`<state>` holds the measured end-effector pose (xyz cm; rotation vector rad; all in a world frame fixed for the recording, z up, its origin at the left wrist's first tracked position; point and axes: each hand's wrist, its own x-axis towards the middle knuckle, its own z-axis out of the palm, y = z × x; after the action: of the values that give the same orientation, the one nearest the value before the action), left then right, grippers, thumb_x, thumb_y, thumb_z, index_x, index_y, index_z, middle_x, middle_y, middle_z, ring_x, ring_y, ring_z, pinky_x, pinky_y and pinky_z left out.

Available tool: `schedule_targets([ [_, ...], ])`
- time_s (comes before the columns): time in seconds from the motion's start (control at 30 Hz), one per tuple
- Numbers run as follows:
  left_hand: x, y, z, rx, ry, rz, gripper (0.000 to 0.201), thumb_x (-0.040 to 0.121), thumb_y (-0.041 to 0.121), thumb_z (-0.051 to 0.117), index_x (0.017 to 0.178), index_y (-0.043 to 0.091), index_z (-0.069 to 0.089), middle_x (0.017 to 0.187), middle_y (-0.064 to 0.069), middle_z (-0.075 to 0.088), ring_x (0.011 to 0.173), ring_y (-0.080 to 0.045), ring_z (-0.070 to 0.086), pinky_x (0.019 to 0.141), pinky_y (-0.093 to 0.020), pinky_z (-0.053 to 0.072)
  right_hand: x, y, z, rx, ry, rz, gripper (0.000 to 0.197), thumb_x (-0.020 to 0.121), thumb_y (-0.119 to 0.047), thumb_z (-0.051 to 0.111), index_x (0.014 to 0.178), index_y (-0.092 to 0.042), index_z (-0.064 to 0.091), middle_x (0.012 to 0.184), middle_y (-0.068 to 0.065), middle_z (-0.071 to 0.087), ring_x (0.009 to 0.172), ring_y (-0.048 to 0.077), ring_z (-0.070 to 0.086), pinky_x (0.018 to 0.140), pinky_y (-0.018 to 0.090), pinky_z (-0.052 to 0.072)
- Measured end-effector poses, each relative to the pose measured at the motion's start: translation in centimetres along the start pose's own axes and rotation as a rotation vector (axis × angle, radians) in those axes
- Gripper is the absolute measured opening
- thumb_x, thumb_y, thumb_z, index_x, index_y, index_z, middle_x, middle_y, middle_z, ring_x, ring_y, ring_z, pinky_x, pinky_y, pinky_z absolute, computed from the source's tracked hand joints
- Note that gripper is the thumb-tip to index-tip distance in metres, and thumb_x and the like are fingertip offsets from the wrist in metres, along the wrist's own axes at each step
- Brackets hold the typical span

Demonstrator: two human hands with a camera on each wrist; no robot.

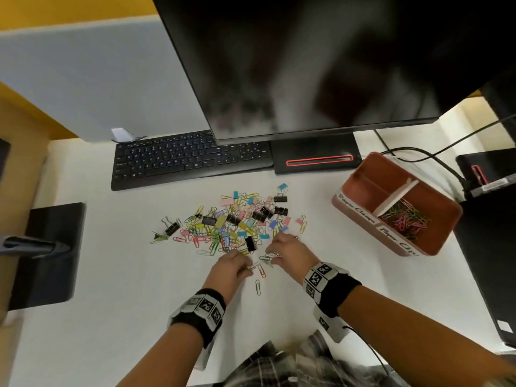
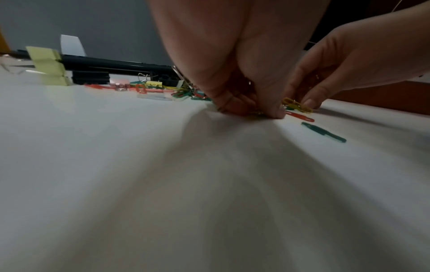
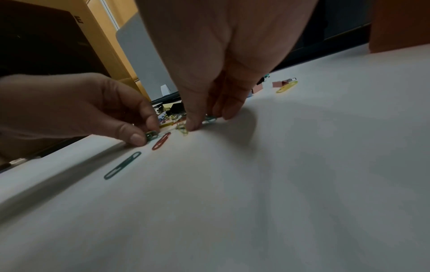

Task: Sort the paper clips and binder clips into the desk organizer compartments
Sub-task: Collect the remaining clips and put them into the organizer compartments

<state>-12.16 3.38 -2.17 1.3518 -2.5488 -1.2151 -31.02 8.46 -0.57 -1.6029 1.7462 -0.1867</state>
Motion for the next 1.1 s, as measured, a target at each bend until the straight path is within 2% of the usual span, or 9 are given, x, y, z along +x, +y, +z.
schedule_targets([
  [0.17, 0.8, 0.1, -0.4, 0.018, 0.009, 0.006, 0.014, 0.083, 0.006, 0.061, 0.095, 0.008, 0.068, 0.095, -0.009, 0.064, 0.089, -0.023, 0.057, 0.075, -0.021, 0.037, 0.6, -0.6, 0.1, -0.005, 0.007, 0.071, 0.019, 0.09, -0.01, 0.052, 0.1, -0.005, 0.067, 0.106, 0.012, 0.064, 0.103, 0.027, 0.054, 0.092, 0.034, 0.042],
  [0.33, 1.0, 0.0, -0.2, 0.06, 0.011, 0.012, 0.018, 0.086, 0.007, 0.055, 0.099, 0.009, 0.066, 0.097, -0.011, 0.064, 0.092, -0.026, 0.057, 0.081, -0.029, 0.046, 0.7, -1.2, 0.1, 0.039, 0.041, 0.159, 0.025, 0.089, -0.005, 0.05, 0.111, -0.006, 0.061, 0.112, 0.013, 0.064, 0.106, 0.027, 0.057, 0.09, 0.03, 0.043],
  [0.5, 1.0, 0.0, -0.5, 0.117, -0.009, 0.061, 0.017, 0.089, 0.007, 0.05, 0.099, 0.009, 0.064, 0.1, -0.011, 0.062, 0.098, -0.027, 0.053, 0.084, -0.029, 0.043, 0.4, -0.8, 0.3, 0.044, 0.049, 0.176, 0.02, 0.089, -0.011, 0.054, 0.103, -0.009, 0.068, 0.111, 0.01, 0.058, 0.099, 0.025, 0.057, 0.081, 0.023, 0.039],
  [0.67, 1.0, 0.1, -0.9, 0.19, -0.013, 0.127, 0.019, 0.087, 0.005, 0.05, 0.102, 0.008, 0.062, 0.102, -0.012, 0.063, 0.098, -0.029, 0.054, 0.084, -0.031, 0.044, -0.6, 0.7, 0.2, 0.068, 0.083, 0.194, 0.02, 0.089, -0.009, 0.051, 0.1, -0.011, 0.067, 0.105, 0.007, 0.065, 0.097, 0.021, 0.058, 0.084, 0.019, 0.036],
  [0.73, 0.8, 0.2, -0.9, 0.236, -0.011, 0.178, 0.022, 0.082, 0.0, 0.055, 0.1, 0.009, 0.063, 0.098, -0.013, 0.065, 0.094, -0.03, 0.058, 0.082, -0.032, 0.047, -1.1, 1.4, -0.2, 0.087, 0.155, 0.201, 0.021, 0.088, -0.006, 0.051, 0.101, -0.011, 0.066, 0.102, 0.008, 0.068, 0.091, 0.02, 0.058, 0.087, 0.022, 0.041],
  [0.8, 0.7, 0.0, -1.0, 0.265, -0.01, 0.223, 0.024, 0.075, -0.004, 0.061, 0.094, 0.01, 0.065, 0.091, -0.013, 0.068, 0.086, -0.032, 0.063, 0.077, -0.033, 0.05, -1.5, 2.5, -0.9, 0.09, 0.283, 0.188, 0.023, 0.086, -0.002, 0.054, 0.103, -0.012, 0.067, 0.102, 0.007, 0.069, 0.093, 0.022, 0.06, 0.093, 0.03, 0.046],
  [0.87, 0.7, 0.1, -1.4, 0.244, 0.001, 0.236, 0.023, 0.08, -0.002, 0.059, 0.099, 0.009, 0.064, 0.097, -0.014, 0.068, 0.092, -0.032, 0.062, 0.083, -0.033, 0.048, -1.6, 3.7, -1.9, 0.08, 0.35, 0.182, 0.024, 0.085, 0.0, 0.056, 0.101, -0.012, 0.069, 0.1, 0.007, 0.069, 0.094, 0.025, 0.061, 0.095, 0.034, 0.047],
  [0.97, 0.7, 0.6, -1.7, 0.157, -0.034, 0.245, 0.025, 0.091, 0.009, 0.05, 0.115, 0.009, 0.058, 0.113, -0.011, 0.063, 0.107, -0.027, 0.054, 0.093, -0.029, 0.041, -1.3, 5.0, -3.5, 0.037, 0.349, 0.187, 0.026, 0.086, 0.0, 0.054, 0.105, -0.012, 0.068, 0.098, 0.01, 0.068, 0.092, 0.028, 0.062, 0.092, 0.036, 0.049],
  [1.1, 0.5, 0.9, -1.5, 0.184, -0.121, 0.288, 0.03, 0.088, 0.011, 0.057, 0.118, 0.014, 0.058, 0.103, -0.006, 0.067, 0.097, -0.021, 0.061, 0.089, -0.023, 0.046, -0.6, 5.4, -4.3, -0.03, 0.215, 0.185, 0.027, 0.092, -0.007, 0.049, 0.113, -0.012, 0.065, 0.108, 0.012, 0.064, 0.102, 0.03, 0.058, 0.096, 0.034, 0.045],
])
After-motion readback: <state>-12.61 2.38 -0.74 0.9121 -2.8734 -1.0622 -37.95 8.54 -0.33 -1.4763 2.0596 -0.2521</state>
